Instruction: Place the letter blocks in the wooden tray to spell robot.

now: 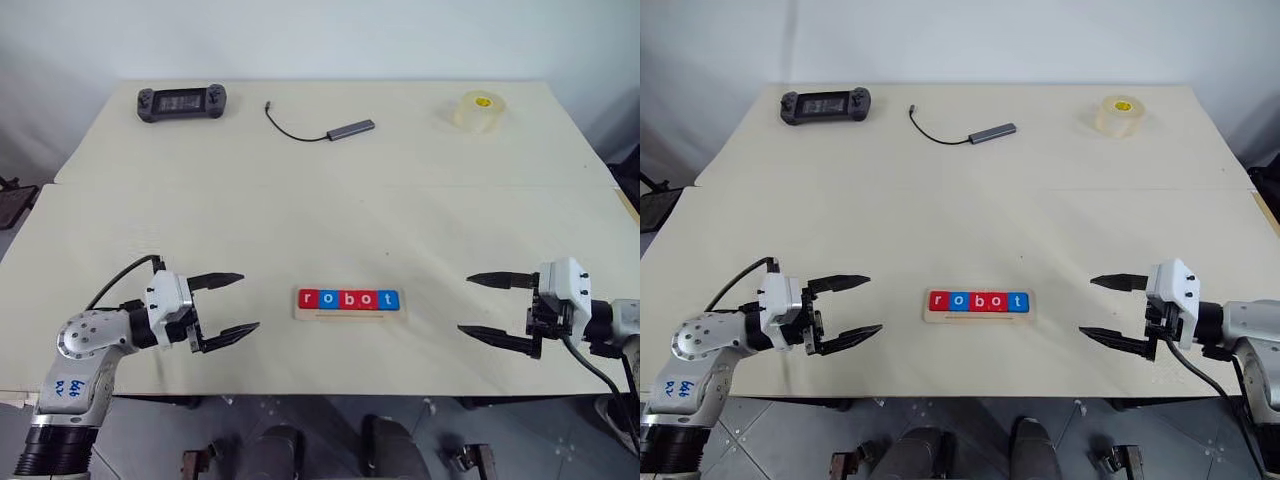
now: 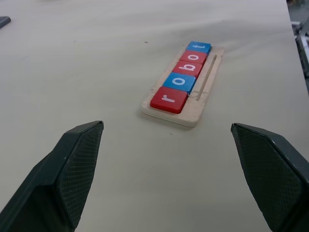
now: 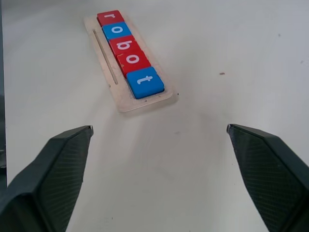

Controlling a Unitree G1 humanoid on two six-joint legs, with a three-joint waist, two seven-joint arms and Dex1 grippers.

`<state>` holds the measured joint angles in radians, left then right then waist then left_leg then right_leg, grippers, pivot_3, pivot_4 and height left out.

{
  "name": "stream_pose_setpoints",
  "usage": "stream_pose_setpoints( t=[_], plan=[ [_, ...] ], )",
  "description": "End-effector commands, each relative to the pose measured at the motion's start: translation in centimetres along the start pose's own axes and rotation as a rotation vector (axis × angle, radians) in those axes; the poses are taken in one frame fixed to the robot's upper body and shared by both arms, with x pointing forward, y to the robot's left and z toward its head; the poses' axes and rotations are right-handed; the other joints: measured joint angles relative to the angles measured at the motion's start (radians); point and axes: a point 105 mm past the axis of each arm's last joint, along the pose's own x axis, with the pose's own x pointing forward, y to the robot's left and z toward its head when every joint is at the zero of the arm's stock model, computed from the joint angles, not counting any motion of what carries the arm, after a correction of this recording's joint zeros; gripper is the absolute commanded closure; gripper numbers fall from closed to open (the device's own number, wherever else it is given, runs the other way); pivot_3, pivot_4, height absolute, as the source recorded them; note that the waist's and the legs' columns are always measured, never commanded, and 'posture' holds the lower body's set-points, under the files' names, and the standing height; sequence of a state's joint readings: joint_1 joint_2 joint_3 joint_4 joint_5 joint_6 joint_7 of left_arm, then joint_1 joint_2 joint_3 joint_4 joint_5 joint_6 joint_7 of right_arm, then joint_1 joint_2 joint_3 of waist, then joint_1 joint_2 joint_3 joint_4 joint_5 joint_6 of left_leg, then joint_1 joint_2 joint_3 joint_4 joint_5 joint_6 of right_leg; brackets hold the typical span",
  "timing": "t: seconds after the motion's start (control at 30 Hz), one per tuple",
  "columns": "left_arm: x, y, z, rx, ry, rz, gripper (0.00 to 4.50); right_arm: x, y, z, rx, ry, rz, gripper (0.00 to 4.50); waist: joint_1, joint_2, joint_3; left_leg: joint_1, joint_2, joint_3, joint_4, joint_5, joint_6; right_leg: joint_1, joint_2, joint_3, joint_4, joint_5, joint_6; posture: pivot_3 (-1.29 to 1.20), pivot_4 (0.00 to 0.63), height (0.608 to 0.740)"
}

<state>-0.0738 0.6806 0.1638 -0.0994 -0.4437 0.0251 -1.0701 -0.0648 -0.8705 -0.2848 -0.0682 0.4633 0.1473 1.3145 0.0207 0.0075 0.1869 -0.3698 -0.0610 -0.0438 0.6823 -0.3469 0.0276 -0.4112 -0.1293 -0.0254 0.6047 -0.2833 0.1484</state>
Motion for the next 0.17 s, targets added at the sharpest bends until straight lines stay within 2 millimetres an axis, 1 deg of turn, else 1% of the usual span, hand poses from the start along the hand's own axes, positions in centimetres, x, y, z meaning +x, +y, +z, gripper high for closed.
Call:
stream_pose_setpoints(
  t=[0.03, 0.1, 0.17],
  plan=[
    [-0.50, 0.64, 0.40, 0.012, -0.014, 0.036, 0.00, 0.08, -0.59, 0.53, -0.050, -0.041, -0.039, 0.01, 0.000, 0.000, 0.000, 0.000, 0.000, 0.000, 0.000, 0.000, 0.000, 0.000, 0.000, 0.000, 0.000, 0.000, 0.000, 0.00, 0.150, 0.740],
    [-0.56, 0.69, 0.29, 0.001, -0.011, 0.043, 0.00, 0.22, -0.80, 0.36, -0.054, -0.051, -0.062, 0.01, 0.001, 0.000, 0.000, 0.000, 0.000, 0.000, 0.000, 0.000, 0.000, 0.000, 0.000, 0.000, 0.000, 0.000, 0.000, 0.00, 0.150, 0.740],
    [-0.71, 0.94, 0.30, 0.027, -0.005, 0.073, 0.00, 0.34, -0.60, -0.04, -0.065, -0.045, -0.067, 0.01, 0.001, 0.000, 0.000, 0.000, 0.000, 0.000, 0.000, 0.000, 0.000, 0.000, 0.000, 0.000, 0.000, 0.000, 0.000, 0.00, 0.150, 0.740]
  ],
)
